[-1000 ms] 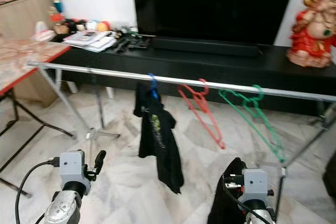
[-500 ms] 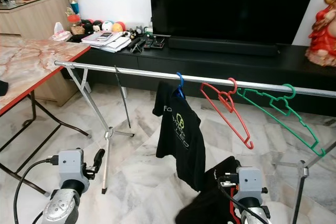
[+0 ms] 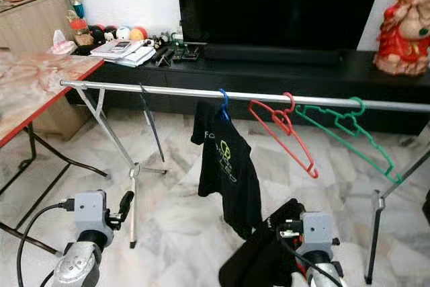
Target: Hang hanger
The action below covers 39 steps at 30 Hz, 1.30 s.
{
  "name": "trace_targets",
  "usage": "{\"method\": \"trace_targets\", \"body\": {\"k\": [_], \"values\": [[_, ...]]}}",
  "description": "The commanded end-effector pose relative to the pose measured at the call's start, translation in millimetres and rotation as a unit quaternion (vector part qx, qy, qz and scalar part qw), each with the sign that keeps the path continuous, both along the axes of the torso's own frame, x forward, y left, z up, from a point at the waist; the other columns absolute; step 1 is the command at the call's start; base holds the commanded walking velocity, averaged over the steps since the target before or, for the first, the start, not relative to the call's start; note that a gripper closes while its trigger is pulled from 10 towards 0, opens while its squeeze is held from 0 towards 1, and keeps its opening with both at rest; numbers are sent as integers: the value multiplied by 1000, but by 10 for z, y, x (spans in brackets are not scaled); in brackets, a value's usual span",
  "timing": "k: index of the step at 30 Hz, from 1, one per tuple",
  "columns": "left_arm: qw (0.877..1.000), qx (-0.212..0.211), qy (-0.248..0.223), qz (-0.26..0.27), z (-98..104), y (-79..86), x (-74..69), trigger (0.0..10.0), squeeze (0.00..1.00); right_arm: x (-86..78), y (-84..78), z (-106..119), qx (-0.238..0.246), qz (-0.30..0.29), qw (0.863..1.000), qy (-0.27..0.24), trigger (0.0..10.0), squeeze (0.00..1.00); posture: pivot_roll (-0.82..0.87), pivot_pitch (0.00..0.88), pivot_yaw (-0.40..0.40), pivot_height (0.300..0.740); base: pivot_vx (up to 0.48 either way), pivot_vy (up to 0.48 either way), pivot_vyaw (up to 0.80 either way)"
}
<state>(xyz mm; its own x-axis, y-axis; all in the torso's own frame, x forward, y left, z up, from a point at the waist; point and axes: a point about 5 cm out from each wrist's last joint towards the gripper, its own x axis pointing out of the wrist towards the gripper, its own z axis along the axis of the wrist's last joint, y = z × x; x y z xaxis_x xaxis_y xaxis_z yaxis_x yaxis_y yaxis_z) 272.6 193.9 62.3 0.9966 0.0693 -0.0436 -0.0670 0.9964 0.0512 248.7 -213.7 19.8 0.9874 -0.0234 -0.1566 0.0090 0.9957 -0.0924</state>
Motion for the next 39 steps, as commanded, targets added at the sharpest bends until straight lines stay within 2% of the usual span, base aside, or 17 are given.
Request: {"method": "trace_targets", "body": {"k": [1,25,35,39], "values": [[1000,-1,3,-1,11,24,7,10000,0,45,19,63,1,2,1000,-19,10000,0,36,0,43,740,266,0,0],[1000,-4,2,-3,20,12,5,10000,0,33,17,27,-4,9,1000,-10,10000,0,40,0,36,740,302,0,0],[1000,-6,-3,3,40,7,14,10000,0,36,3,11,-10,19,1000,-2,10000,0,46,0,29,740,314,0,715],[1000,-6,-6,5,45,4,14,10000,0,14,-27,-41,-2,13,1000,11,10000,0,44,0,27,740,316,0,0]]}}
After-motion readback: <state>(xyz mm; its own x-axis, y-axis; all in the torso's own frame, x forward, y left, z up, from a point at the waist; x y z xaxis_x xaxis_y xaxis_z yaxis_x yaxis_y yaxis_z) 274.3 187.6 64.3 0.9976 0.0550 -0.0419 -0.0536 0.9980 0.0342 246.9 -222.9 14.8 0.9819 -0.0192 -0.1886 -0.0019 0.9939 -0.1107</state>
